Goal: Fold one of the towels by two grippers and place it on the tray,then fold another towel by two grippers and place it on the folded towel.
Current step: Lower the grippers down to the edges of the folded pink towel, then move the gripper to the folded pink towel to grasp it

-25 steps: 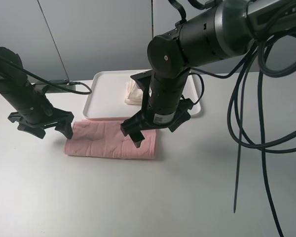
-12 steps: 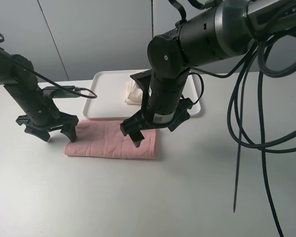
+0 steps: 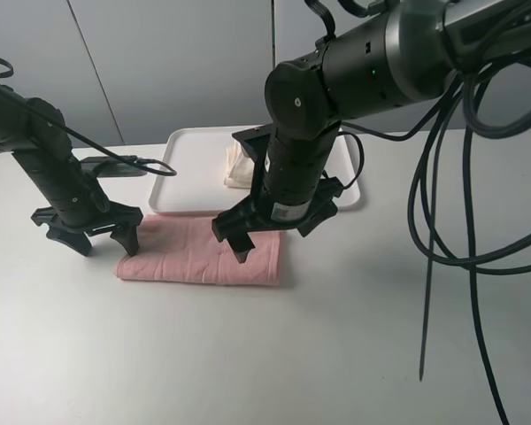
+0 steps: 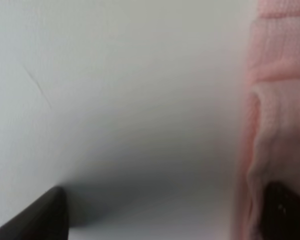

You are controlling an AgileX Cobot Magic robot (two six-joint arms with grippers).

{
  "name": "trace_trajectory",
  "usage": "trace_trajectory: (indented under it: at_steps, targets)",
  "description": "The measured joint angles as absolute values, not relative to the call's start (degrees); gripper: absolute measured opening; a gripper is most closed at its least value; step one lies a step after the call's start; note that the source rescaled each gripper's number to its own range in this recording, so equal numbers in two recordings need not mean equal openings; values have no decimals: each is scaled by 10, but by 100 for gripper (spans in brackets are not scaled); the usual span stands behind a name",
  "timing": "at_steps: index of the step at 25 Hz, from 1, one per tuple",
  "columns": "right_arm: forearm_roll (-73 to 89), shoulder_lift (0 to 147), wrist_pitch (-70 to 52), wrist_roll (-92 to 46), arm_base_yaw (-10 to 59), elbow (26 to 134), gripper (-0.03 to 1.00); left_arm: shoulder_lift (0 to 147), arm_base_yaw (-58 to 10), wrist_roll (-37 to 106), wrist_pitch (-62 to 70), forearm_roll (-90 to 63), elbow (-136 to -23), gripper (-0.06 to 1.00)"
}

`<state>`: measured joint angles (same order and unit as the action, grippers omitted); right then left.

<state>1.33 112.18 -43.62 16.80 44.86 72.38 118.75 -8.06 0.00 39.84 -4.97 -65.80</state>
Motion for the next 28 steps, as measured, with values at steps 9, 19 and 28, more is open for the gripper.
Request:
trace_trajectory:
  at_steps: [9,19,28]
  targets:
    - [54,1124,-427,203,438,737,96,1192,-81,-3,410,-41,-668,99]
    - [50,1212,-466,216,435,817,96,1193,-81,-23,415,-31,-671,99]
    - [82,1242,-503,186,379,855,95,1193,-81,-24,415,-30,-671,99]
